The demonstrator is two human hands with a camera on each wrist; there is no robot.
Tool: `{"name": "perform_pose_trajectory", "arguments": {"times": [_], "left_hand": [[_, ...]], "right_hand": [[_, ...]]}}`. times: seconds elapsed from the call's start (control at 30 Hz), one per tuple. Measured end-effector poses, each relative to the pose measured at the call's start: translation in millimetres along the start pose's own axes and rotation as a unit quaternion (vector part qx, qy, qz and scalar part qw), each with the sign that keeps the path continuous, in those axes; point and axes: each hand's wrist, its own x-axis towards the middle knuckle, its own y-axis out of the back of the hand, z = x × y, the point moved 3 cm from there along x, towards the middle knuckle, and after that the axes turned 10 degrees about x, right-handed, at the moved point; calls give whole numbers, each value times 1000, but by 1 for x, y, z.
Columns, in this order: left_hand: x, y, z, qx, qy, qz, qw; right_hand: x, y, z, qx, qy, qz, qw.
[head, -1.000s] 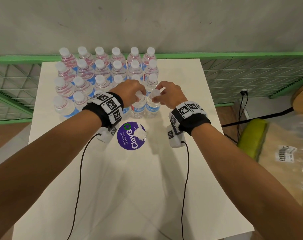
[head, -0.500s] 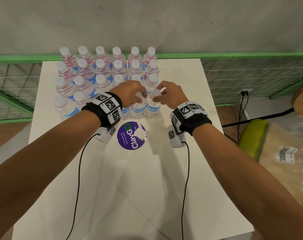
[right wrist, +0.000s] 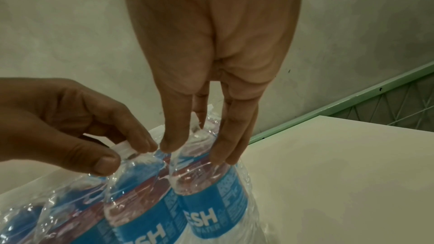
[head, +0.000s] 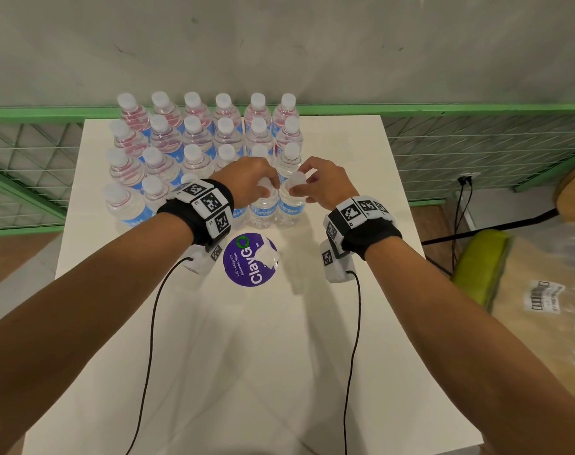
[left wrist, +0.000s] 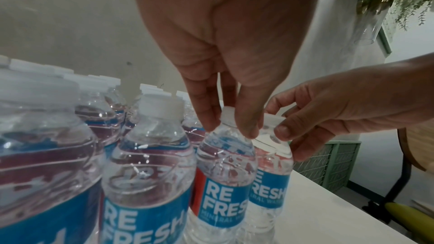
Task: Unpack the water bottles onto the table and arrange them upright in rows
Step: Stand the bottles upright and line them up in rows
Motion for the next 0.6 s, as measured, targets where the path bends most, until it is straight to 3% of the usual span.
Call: {"name": "perform_pose_trajectory", "arguments": {"times": [0.6], "left_hand": [[-1,-3,-2,-4,-6,2,1000]], "right_hand": [[2,3,3,-45,40,-35,998]]}}
